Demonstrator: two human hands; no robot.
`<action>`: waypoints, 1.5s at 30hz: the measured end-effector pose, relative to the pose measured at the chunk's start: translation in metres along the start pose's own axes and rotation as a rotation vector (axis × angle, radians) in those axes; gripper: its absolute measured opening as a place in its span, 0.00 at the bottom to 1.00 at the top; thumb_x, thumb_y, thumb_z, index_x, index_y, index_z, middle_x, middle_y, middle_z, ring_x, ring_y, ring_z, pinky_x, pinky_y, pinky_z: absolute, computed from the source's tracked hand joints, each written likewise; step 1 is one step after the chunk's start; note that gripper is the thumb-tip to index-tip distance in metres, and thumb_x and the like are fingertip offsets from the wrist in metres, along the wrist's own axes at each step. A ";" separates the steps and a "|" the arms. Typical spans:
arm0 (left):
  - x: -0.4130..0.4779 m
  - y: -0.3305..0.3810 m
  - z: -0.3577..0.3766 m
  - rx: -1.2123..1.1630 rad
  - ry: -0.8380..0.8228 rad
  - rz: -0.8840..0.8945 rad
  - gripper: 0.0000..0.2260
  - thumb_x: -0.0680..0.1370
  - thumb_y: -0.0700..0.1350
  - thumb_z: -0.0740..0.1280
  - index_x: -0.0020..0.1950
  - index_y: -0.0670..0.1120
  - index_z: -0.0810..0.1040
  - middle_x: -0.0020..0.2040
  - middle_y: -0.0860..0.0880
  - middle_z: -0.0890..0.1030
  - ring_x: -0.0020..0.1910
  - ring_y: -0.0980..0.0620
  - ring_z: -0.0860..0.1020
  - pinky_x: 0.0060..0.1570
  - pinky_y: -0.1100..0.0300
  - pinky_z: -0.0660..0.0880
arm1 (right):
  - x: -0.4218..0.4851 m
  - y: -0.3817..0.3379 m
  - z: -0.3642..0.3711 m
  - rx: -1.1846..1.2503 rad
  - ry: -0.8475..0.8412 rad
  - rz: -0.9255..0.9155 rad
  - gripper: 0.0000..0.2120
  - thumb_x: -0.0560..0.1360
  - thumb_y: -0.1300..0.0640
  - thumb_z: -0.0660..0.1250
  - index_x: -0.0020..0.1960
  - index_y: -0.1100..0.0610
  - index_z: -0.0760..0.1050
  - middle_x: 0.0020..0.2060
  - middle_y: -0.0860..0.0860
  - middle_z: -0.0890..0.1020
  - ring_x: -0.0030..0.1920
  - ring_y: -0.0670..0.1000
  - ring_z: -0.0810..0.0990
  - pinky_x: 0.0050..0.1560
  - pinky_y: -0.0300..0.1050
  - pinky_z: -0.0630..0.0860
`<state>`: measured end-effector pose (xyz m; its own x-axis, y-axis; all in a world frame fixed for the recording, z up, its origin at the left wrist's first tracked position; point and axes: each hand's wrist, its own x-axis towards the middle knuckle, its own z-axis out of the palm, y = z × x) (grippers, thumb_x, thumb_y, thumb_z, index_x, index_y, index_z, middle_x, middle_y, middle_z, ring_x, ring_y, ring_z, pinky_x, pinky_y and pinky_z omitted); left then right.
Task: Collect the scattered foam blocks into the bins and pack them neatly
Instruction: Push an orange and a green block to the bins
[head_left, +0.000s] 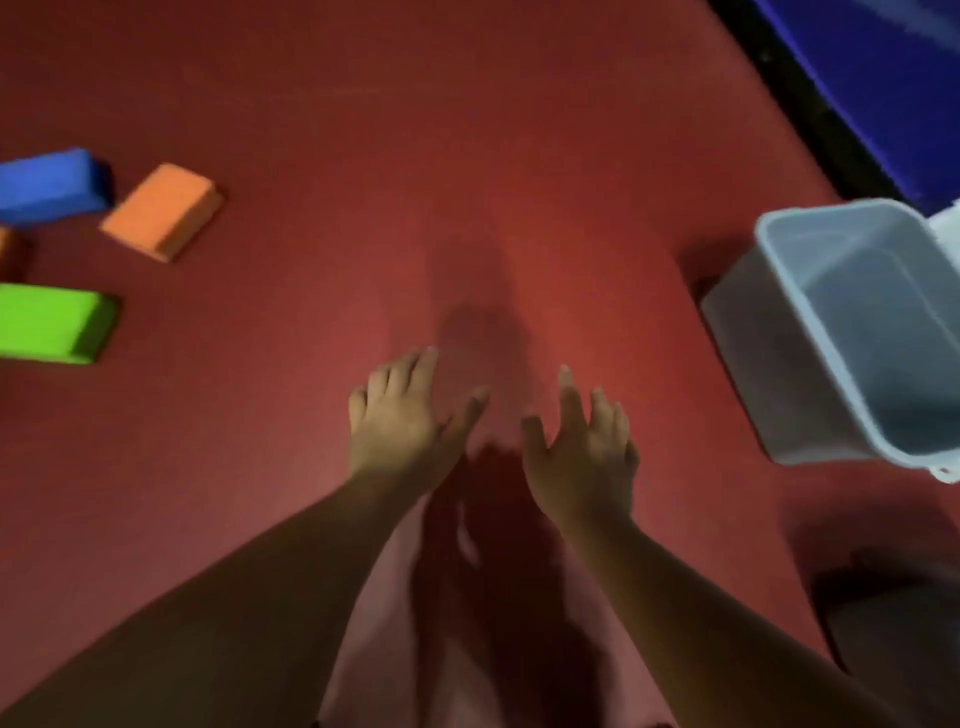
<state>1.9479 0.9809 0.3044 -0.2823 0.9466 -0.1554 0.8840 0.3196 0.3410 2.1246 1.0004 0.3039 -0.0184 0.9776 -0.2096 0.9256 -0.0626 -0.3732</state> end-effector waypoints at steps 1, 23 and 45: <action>-0.005 -0.042 -0.015 0.007 0.007 -0.047 0.43 0.75 0.75 0.41 0.80 0.51 0.60 0.79 0.51 0.63 0.76 0.48 0.59 0.73 0.46 0.55 | -0.008 -0.038 0.015 -0.006 -0.083 -0.019 0.30 0.82 0.37 0.53 0.82 0.42 0.53 0.79 0.59 0.62 0.79 0.64 0.57 0.74 0.62 0.58; -0.135 -0.618 -0.169 -0.058 0.142 -0.936 0.45 0.73 0.75 0.39 0.80 0.49 0.61 0.80 0.50 0.61 0.77 0.47 0.58 0.74 0.45 0.55 | -0.161 -0.580 0.330 -0.126 -0.406 -0.765 0.33 0.80 0.37 0.56 0.82 0.45 0.56 0.75 0.61 0.65 0.74 0.62 0.62 0.68 0.60 0.66; 0.090 -0.879 -0.148 -0.195 0.018 -0.975 0.40 0.76 0.74 0.51 0.82 0.52 0.54 0.81 0.48 0.57 0.78 0.45 0.57 0.74 0.46 0.55 | -0.001 -0.780 0.529 -0.463 -0.510 -0.709 0.44 0.74 0.29 0.62 0.82 0.42 0.48 0.81 0.58 0.56 0.79 0.63 0.54 0.74 0.61 0.59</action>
<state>1.0899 0.7913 0.1277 -0.8599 0.2663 -0.4356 0.1860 0.9579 0.2185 1.2025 0.9419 0.1177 -0.6858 0.5480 -0.4789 0.6919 0.6951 -0.1952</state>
